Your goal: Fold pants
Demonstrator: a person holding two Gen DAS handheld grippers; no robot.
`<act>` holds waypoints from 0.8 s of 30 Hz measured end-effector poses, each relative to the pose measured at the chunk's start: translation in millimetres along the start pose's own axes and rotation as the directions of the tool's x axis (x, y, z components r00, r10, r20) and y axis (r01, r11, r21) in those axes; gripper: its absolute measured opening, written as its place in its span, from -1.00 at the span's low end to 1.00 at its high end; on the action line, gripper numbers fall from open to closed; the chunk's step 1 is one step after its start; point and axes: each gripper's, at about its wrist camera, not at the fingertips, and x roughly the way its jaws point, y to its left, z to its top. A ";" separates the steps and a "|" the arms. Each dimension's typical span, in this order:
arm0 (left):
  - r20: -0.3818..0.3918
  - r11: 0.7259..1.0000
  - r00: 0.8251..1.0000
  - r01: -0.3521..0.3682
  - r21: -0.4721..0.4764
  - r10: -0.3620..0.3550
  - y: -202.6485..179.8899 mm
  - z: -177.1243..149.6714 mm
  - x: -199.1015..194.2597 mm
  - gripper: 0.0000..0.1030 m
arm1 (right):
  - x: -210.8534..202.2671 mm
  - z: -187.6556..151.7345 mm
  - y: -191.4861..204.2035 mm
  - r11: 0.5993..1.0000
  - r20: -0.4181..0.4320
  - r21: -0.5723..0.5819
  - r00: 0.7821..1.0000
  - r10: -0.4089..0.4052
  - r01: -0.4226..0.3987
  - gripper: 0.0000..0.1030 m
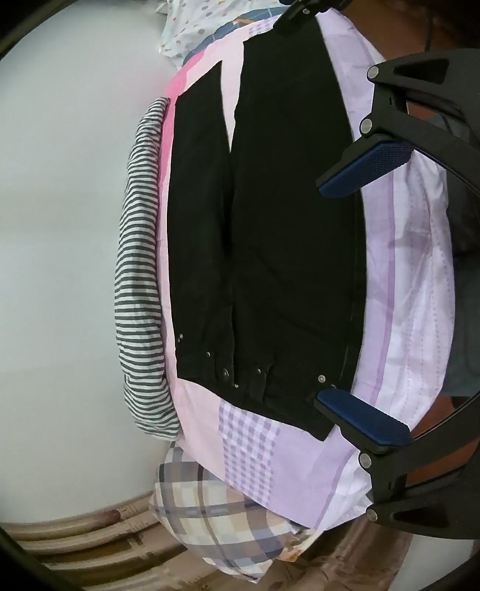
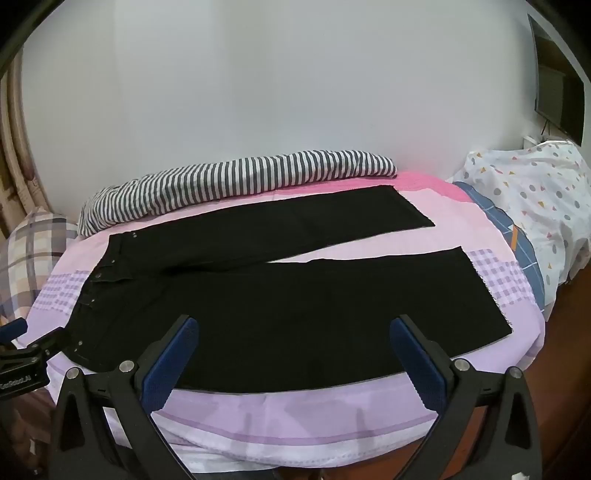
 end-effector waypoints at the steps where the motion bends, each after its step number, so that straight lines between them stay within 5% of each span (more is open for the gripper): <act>1: -0.005 1.000 1.000 0.005 -0.002 -0.005 -0.1 -0.4 0.6 1.00 | 0.4 -0.3 0.1 1.000 -0.001 -0.002 1.000 -0.003 0.003 1.00; 24: 0.063 0.999 0.997 -0.034 -0.033 0.036 6.8 -27.3 -21.2 1.00 | -29.7 -18.9 -11.7 0.999 0.070 -0.037 0.997 -0.030 0.032 1.00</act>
